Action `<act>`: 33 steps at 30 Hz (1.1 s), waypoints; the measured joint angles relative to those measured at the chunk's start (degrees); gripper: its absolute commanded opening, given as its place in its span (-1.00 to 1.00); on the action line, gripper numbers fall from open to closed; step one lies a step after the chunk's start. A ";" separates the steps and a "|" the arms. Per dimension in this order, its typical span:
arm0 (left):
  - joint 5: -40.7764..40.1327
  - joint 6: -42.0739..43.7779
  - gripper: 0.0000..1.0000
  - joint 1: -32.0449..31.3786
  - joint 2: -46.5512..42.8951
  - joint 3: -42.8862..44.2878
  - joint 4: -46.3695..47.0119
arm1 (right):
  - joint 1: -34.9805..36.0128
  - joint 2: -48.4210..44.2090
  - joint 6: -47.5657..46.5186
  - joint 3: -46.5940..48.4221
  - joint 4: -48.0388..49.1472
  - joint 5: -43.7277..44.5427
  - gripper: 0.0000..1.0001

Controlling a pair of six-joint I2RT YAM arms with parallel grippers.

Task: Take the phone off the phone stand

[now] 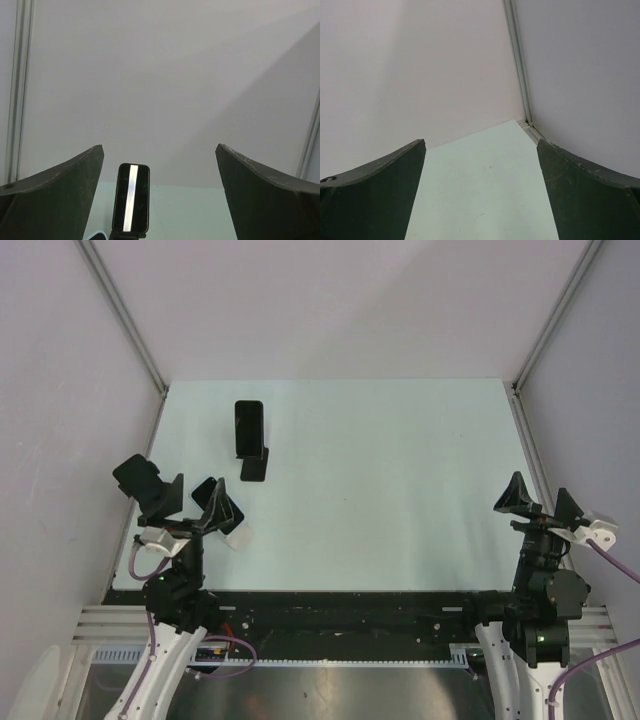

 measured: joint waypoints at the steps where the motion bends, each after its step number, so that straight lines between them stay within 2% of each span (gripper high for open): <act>1: -0.07 -0.02 1.00 0.00 0.00 0.00 -0.13 | 0.00 0.00 0.00 0.13 -0.11 0.00 1.00; 9: -0.28 0.48 0.98 0.00 0.00 0.15 -2.36 | 0.00 0.00 0.87 0.44 -0.83 0.11 1.00; 16: -1.70 0.81 0.94 0.00 1.11 5.31 -11.02 | 0.17 0.00 1.07 0.46 -1.22 0.00 1.00; 18: -1.88 0.61 0.94 0.00 4.15 8.66 -13.90 | 0.42 0.00 1.05 0.48 -1.22 0.00 0.99; 27: -0.66 0.66 0.99 0.00 30.01 28.15 -30.01 | 2.03 0.00 1.07 0.50 -1.27 -0.02 0.99; 33: -0.17 2.27 1.00 0.07 45.51 38.91 -35.74 | 2.82 0.00 1.09 0.50 -1.42 -0.46 0.99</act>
